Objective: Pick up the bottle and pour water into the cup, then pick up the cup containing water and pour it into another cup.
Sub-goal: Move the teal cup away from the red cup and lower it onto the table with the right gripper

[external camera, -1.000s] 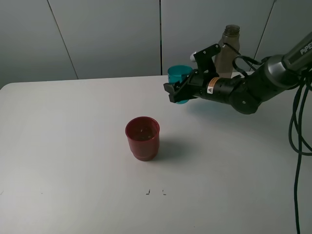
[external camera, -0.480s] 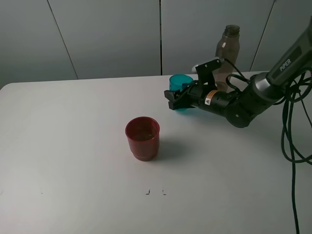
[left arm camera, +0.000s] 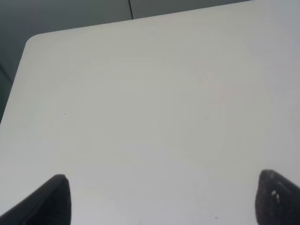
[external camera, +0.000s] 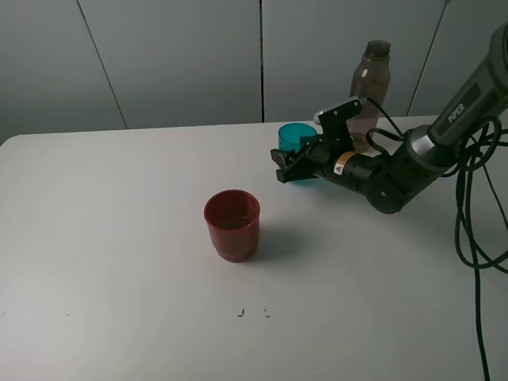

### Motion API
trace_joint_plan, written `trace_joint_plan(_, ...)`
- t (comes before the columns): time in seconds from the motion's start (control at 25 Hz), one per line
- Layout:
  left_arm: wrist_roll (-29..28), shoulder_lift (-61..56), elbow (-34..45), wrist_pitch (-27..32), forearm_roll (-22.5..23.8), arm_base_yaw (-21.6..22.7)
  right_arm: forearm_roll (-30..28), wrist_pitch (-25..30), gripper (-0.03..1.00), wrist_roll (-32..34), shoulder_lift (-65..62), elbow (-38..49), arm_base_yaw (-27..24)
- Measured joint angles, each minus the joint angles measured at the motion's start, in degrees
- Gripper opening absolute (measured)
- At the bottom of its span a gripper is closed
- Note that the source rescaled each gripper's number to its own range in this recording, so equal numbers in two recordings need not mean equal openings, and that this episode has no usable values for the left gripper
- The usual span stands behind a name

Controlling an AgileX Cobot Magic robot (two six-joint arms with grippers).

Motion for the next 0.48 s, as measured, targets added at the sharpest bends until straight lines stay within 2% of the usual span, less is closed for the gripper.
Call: trace_joint_plan(0.48,0.0,0.0,0.0,0.0,0.0,0.0,0.0,0.12,0.05,-2.22,0.29,0.0,0.0)
